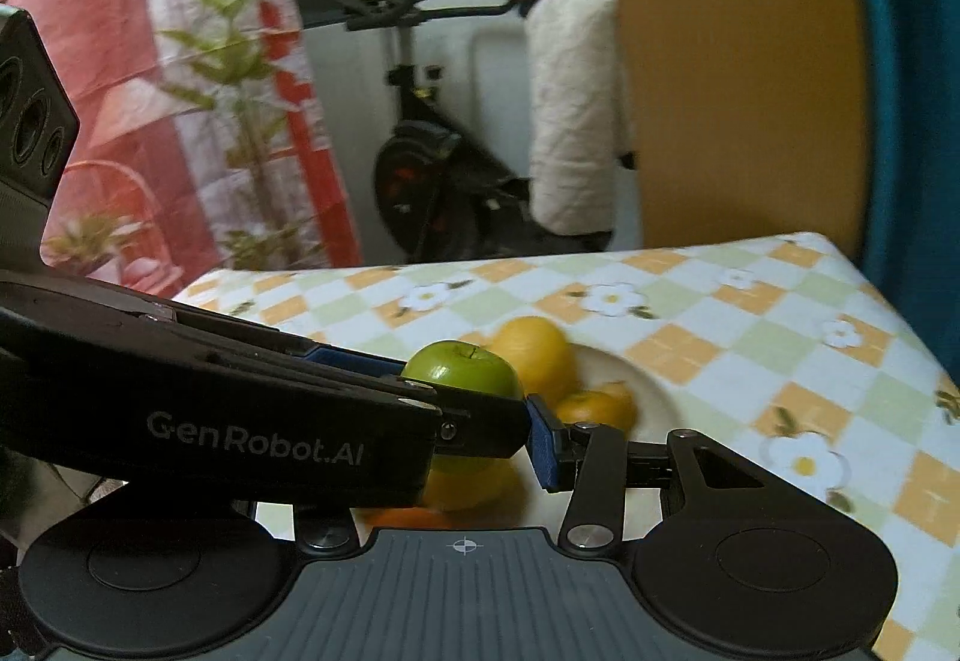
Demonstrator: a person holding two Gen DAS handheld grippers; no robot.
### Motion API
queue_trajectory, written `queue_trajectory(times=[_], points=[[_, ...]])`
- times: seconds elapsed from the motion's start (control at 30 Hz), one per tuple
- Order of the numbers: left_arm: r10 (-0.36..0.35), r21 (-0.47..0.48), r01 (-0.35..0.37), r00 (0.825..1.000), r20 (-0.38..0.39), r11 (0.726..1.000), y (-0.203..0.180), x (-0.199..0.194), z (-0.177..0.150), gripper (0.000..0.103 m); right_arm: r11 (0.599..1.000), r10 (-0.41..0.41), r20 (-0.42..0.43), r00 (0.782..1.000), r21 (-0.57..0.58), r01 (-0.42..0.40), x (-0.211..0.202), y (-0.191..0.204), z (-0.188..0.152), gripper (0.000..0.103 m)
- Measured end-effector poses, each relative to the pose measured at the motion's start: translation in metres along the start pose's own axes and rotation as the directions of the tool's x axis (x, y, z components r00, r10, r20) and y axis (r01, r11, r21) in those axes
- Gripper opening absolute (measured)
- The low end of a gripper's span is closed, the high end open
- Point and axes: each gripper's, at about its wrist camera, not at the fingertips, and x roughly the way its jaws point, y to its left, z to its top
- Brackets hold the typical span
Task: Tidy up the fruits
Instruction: 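Carry the green apple onto the beige plate and open the left gripper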
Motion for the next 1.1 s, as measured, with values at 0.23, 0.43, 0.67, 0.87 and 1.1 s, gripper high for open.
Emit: queue_trajectory(times=[0.23, 0.43, 0.67, 0.87, 1.1], points=[[-0.021, 0.001, 0.021, 0.997, -0.068, 1.000, -0.003, 0.029, -0.001, 0.049, 0.998, -0.024, -0.051, 0.998, 0.058, 0.027, 0.014, -0.030, -0.010, 0.042], [-0.007, -0.007, 0.007, 0.995, -0.102, 1.000, 0.000, 0.038, -0.002, 0.049, 0.997, -0.016, -0.079, 0.997, 0.080, 0.022, 0.025, -0.037, -0.018, 0.042], [0.010, -0.009, -0.011, 0.994, -0.105, 1.000, 0.001, 0.040, -0.001, 0.048, 0.997, -0.018, -0.093, 0.996, 0.075, 0.025, 0.031, -0.034, -0.019, 0.042], [0.022, 0.005, -0.022, 0.994, -0.108, 1.000, -0.002, 0.041, -0.001, 0.048, 0.997, -0.026, -0.099, 0.995, 0.068, 0.033, 0.032, -0.033, -0.019, 0.042], [0.034, 0.021, -0.032, 0.993, -0.111, 0.999, -0.005, 0.044, -0.002, 0.049, 0.996, -0.034, -0.106, 0.994, 0.079, 0.043, 0.033, -0.037, -0.022, 0.042]])
